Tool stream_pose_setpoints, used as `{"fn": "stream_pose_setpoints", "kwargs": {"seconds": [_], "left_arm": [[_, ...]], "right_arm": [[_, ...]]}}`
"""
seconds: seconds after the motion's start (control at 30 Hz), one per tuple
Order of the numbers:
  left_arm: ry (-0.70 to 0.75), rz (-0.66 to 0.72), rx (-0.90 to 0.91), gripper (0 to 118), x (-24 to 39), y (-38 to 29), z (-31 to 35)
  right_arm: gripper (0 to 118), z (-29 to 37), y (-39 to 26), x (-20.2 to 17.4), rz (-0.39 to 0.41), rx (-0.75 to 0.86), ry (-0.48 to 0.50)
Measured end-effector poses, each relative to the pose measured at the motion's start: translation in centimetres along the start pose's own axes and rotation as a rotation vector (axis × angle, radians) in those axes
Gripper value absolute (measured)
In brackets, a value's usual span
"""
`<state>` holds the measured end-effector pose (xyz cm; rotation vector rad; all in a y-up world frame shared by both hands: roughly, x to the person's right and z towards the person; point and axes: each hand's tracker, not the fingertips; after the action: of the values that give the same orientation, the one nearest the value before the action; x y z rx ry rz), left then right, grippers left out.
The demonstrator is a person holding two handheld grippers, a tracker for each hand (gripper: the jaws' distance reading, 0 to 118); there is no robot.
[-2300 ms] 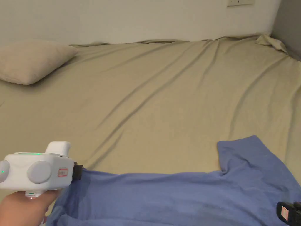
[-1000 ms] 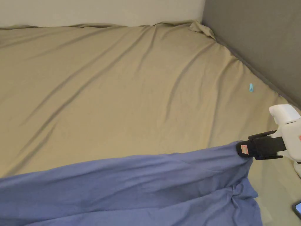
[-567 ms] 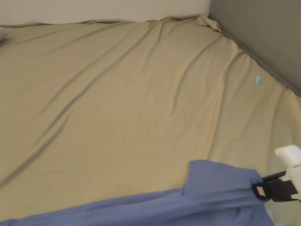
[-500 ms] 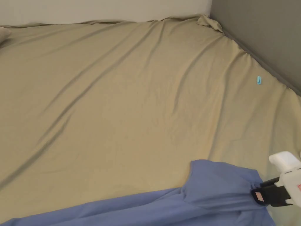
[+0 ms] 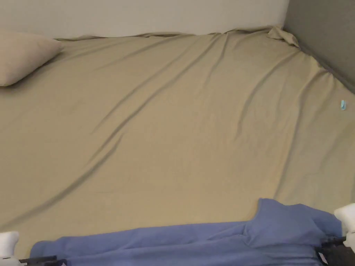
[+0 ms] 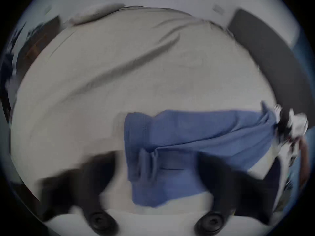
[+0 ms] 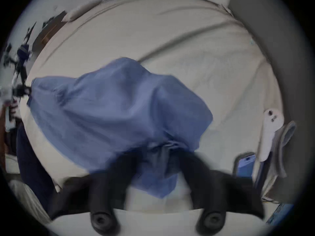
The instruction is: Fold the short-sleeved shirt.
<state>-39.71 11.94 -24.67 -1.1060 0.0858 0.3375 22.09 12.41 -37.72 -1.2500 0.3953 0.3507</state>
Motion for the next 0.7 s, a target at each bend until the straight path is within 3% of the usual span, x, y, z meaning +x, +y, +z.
{"fn": "stream_pose_setpoints", "kwargs": {"seconds": [0.03,0.1,0.23,0.27,0.3,0.33,0.37,0.4,0.43,0.53,0.63,0.7], "left_arm": [[-0.052,0.035,0.071,117,-0.1,-0.2,1.8],[-0.184,0.091,0.281,118,-0.5,-0.7,6.6],[-0.194,0.13,0.375,118,1.1,-1.9,10.4],[-0.171,0.1,0.33,118,1.8,-2.5,10.7],[-0.139,0.058,0.311,103,2.4,-3.4,10.5],[-0.11,0.02,0.308,51,3.1,-4.2,10.4],[-0.083,0.001,0.294,6,3.7,-4.9,10.0],[-0.101,0.019,0.252,0,4.1,-5.7,9.3],[-0.131,0.036,0.226,0,4.2,-6.2,8.7],[-0.261,0.115,0.205,0,1.5,-7.0,7.2],[-0.383,0.179,0.229,0,-1.0,-6.0,6.9],[-0.622,0.286,0.123,0,-5.0,-4.4,5.1]], "right_arm": [[118,1.8,-0.3,-0.6,0.029,0.041,-0.009],[117,6.0,-1.6,-2.2,0.06,0.289,-0.026],[115,11.4,-1.8,-5.9,-0.053,0.454,-0.047],[101,12.2,-1.9,-7.2,-0.069,0.5,-0.005],[72,12.6,-2.0,-8.4,-0.076,0.568,0.028],[17,12.8,-1.9,-9.5,-0.084,0.615,0.018],[5,12.6,-1.8,-11.2,-0.095,0.629,-0.041],[5,12.2,-1.7,-12.8,-0.106,0.621,-0.093],[5,12.1,-1.8,-13.8,-0.112,0.625,-0.064],[5,11.6,-1.6,-15.5,-0.165,0.636,0.211],[5,11.7,-1.5,-15.4,-0.171,0.609,0.288],[5,12.1,-1.3,-15.0,-0.154,0.61,0.308]]}}
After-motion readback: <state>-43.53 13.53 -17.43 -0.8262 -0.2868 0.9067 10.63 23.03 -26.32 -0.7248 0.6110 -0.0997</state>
